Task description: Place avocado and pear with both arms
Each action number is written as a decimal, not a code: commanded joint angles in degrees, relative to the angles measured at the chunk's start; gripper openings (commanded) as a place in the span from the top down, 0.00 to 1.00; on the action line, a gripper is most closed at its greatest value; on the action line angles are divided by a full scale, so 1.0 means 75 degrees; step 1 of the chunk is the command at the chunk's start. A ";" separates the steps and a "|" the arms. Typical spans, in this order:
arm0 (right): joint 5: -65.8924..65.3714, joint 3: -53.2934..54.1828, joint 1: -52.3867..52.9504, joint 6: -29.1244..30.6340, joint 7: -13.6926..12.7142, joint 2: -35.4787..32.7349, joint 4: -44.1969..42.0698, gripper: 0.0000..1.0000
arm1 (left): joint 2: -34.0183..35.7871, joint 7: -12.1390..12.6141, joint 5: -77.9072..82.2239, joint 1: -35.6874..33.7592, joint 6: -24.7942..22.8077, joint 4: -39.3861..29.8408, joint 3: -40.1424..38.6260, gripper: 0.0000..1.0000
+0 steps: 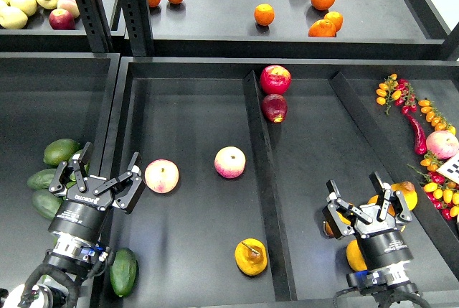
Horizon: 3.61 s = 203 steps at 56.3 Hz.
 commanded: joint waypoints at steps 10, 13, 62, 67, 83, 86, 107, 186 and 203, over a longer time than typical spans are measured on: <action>0.0004 0.0023 -0.0142 0.0001 0.0003 0.0053 0.0045 0.00 | 0.0000 0.0012 0.0022 0.0045 0.0000 0.0000 -0.0020 0.00; 0.0004 0.0058 -0.0142 0.0001 0.0014 0.0053 0.0045 0.00 | 0.0000 0.0000 0.0022 0.0045 0.0000 0.0000 -0.0043 0.00; -0.0008 0.0211 -0.0306 0.0001 -0.0032 0.0228 0.0022 0.00 | 0.0000 0.0012 0.0034 0.0244 0.0000 0.0210 -0.0184 0.00; -0.0008 0.0211 -0.0330 0.0001 -0.0032 0.0240 0.0022 0.00 | 0.0000 0.0024 0.0034 0.0220 0.0000 0.0211 -0.0219 0.00; -0.0008 0.0211 -0.0318 0.0001 -0.0044 0.0240 0.0022 0.00 | 0.0339 0.0551 0.1463 0.0021 0.0000 0.0211 -0.0207 0.00; -0.0008 0.0211 -0.0330 0.0001 -0.0044 0.0240 0.0022 0.00 | 0.0480 0.0551 0.1615 -0.0049 0.0000 0.0211 -0.0172 0.00; -0.0008 0.0234 -0.0306 -0.0006 -0.0056 0.0240 0.0022 0.00 | 0.1335 0.0691 0.2295 -0.0717 0.0000 0.0199 0.0027 0.00; 0.0051 0.2039 0.2623 -0.2712 0.0038 0.0404 -0.0997 0.00 | 0.3856 0.3089 0.3501 -1.1369 0.0000 0.0469 1.1359 0.00; 0.0051 0.2156 0.3713 -0.3428 0.0038 0.0393 -0.1747 0.00 | 0.2989 0.3089 0.4194 -1.1837 0.0000 0.0702 1.2858 0.01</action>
